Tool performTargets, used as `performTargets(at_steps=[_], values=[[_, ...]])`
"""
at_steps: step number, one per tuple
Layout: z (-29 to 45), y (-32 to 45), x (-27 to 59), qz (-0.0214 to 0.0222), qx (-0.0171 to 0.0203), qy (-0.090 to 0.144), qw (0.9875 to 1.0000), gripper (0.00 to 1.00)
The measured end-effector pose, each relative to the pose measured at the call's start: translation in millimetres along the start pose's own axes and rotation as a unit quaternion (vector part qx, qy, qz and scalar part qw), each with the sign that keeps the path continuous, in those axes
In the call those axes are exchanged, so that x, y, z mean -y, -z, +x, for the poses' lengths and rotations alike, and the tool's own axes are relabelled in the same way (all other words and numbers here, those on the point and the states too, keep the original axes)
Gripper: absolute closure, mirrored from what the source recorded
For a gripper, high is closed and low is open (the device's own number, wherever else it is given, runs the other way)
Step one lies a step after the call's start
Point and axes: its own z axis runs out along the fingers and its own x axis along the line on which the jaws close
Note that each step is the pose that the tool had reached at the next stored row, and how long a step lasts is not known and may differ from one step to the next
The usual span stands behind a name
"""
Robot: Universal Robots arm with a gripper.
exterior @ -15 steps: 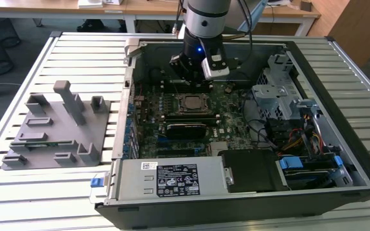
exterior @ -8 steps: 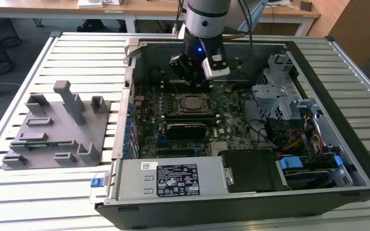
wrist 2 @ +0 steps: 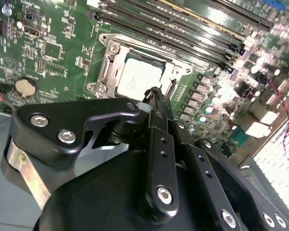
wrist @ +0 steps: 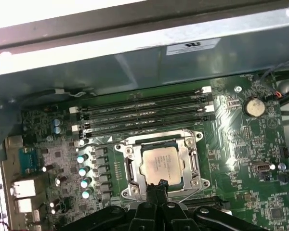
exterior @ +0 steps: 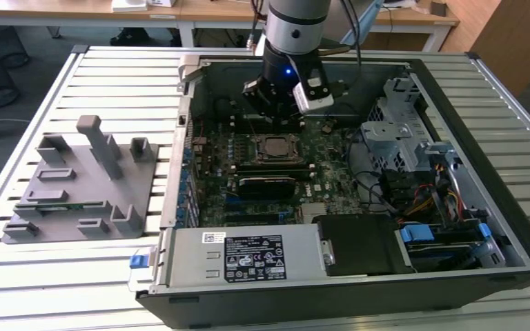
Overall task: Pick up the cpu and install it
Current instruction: 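Install the first cpu locking lever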
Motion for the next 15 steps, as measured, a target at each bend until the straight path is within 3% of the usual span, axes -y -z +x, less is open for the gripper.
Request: performTargets(at_steps=[2, 3, 6, 7, 10, 15], values=[[0.0, -0.1, 0.0, 0.0008, 0.0004, 0.015, 0.9999, 0.89], [0.0, 0.0, 0.1, 0.0008, 0.0027, 0.019, 0.9998, 0.89], [0.0, -0.2, 0.0, -0.0014, 0.0168, 0.025, 0.9995, 0.89], [0.0, -0.2, 0.0, -0.0021, 0.0182, 0.028, 0.9994, 0.89], [0.0, -0.1, 0.0, -0.0018, 0.0179, 0.047, 0.9987, 0.89], [1.5, -0.5, 0.3, -0.0004, 0.0169, 0.083, 0.9964, 0.89]])
